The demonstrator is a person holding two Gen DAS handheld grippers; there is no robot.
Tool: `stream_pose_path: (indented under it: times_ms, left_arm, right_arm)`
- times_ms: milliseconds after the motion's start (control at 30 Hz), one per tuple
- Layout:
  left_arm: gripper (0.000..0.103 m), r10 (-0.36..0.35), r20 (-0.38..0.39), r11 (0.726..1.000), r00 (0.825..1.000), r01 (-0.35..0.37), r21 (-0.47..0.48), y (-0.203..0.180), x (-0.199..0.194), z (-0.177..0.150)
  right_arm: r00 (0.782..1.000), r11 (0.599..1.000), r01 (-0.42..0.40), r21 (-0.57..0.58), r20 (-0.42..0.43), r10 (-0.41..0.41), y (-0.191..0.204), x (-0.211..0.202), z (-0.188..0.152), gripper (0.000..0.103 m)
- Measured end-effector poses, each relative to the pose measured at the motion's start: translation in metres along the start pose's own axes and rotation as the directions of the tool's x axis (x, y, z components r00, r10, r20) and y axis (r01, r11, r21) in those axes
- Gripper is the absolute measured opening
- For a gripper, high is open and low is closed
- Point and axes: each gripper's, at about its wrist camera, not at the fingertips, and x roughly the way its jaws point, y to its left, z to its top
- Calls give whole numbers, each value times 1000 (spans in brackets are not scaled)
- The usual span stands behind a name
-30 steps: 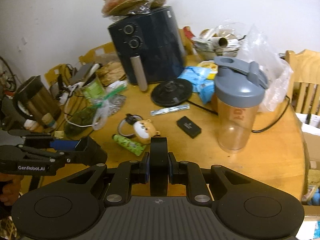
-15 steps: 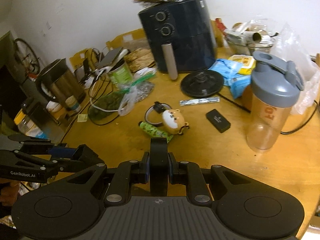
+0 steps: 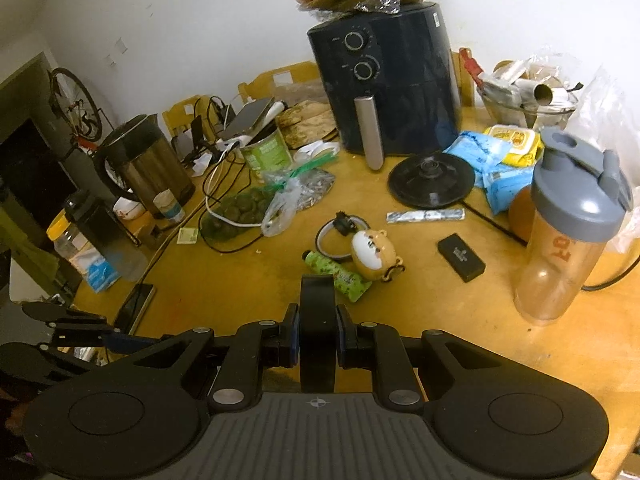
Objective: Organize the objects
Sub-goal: 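Carry the hexagonal cup and tape roll over the cardboard box with both grippers, then lower the hexagonal cup into the box with the left gripper while the right releases the tape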
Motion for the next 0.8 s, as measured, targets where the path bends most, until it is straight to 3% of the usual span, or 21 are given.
stream_pose_path:
  times_ms: [467, 800]
  left_arm:
    - [40, 64, -80, 998, 995, -62, 24, -12, 12, -31]
    - [40, 155, -135, 987, 979, -149, 55, -10, 30, -40]
  right_arm:
    - [994, 1000, -26, 2, -106, 26, 4, 2, -40, 20]
    - [985, 999, -25, -22, -169, 21, 10, 6, -57, 20]
